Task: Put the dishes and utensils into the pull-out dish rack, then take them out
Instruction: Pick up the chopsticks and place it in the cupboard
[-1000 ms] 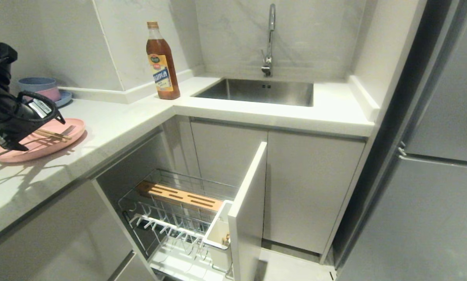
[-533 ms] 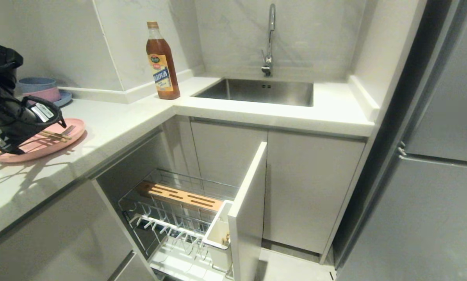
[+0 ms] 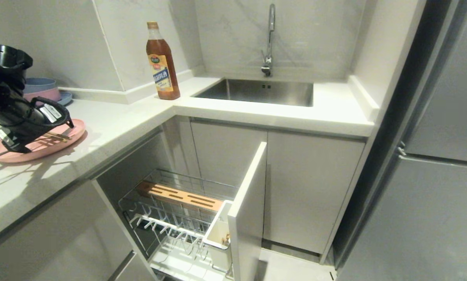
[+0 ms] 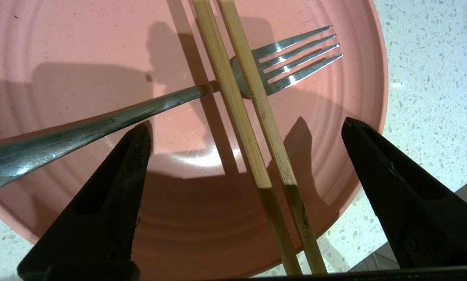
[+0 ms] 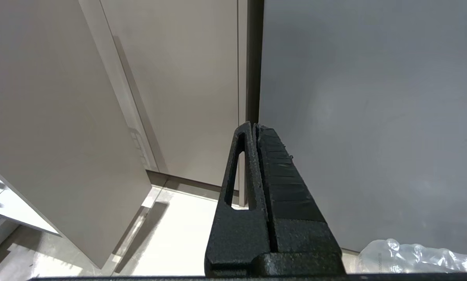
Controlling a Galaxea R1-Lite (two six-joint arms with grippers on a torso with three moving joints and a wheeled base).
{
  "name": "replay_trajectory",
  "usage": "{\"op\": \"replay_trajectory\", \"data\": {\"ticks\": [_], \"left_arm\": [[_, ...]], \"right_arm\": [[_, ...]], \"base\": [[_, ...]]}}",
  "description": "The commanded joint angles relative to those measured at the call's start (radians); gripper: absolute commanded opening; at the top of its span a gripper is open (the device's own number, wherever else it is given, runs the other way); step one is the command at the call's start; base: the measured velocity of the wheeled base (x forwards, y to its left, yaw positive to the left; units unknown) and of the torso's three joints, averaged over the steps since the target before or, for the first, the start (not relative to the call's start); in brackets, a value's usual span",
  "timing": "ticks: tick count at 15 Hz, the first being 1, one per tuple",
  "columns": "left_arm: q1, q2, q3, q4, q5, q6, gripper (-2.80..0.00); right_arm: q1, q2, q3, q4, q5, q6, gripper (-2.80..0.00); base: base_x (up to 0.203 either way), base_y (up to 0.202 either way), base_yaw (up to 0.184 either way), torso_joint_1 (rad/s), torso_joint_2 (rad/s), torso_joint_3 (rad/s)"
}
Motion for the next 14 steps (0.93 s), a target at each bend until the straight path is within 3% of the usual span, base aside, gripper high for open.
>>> {"op": "replay_trajectory", "data": {"ticks": [1, 5, 6, 14], "left_arm": [[-0.002, 0.006, 0.001, 0.008, 0.001, -0.006, 0.0], [-0.002, 0.011, 0.001, 0.008, 0.003, -0.004, 0.0], [-0.002, 0.011, 0.001, 0.008, 0.009, -0.003, -2.8], [-0.003, 0.002, 0.001, 0.007, 0.023, -0.003, -2.8]], "right_arm": [[0.0, 0.001, 0.0, 0.0, 0.0, 0.0, -2.8], [0.0, 0.001, 0.0, 0.0, 0.0, 0.0, -2.8], [0.0, 0.001, 0.0, 0.0, 0.0, 0.0, -2.8], [0.0, 0.001, 0.0, 0.0, 0.0, 0.0, -2.8]], "base": [[0.0, 0.0, 0.0, 0.0, 0.0, 0.0], [0.0, 0.0, 0.0, 0.0, 0.0, 0.0], [0.0, 0.0, 0.0, 0.0, 0.0, 0.0], [0.0, 0.0, 0.0, 0.0, 0.0, 0.0]]}}
